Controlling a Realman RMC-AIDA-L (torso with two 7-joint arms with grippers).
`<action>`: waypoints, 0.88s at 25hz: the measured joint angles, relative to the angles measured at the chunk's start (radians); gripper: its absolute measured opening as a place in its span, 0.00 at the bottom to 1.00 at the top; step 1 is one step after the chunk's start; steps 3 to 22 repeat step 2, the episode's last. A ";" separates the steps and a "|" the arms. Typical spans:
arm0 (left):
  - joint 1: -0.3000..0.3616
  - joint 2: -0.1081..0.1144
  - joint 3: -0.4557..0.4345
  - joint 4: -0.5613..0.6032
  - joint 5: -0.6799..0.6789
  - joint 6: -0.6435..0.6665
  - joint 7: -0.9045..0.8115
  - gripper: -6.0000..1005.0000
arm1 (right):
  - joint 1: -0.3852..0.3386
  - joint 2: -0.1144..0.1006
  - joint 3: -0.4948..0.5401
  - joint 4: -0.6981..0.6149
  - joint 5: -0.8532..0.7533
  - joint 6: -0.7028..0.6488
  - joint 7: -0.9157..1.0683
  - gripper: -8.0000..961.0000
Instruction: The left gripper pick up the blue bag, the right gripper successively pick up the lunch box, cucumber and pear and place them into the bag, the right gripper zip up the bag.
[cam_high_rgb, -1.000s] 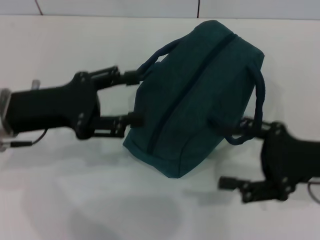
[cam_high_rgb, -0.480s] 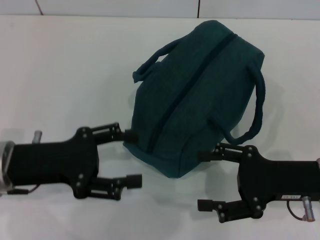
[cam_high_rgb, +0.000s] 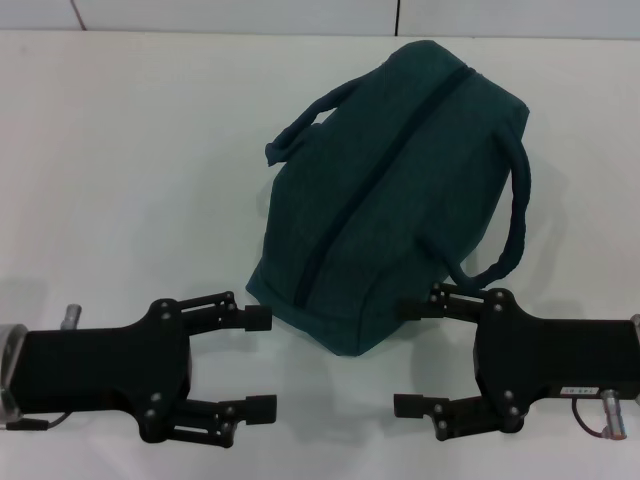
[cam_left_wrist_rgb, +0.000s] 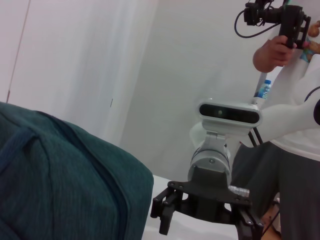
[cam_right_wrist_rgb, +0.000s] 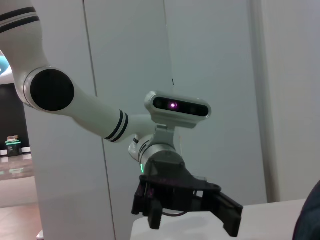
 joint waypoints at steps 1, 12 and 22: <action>0.001 0.000 0.000 0.000 0.001 0.001 0.001 0.88 | 0.000 0.000 0.001 0.000 0.000 0.000 0.000 0.90; 0.002 -0.001 0.000 0.000 0.002 0.001 0.002 0.88 | 0.000 0.000 0.002 0.000 0.000 0.000 0.000 0.90; 0.002 -0.001 0.000 0.000 0.002 0.001 0.002 0.88 | 0.000 0.000 0.002 0.000 0.000 0.000 0.000 0.90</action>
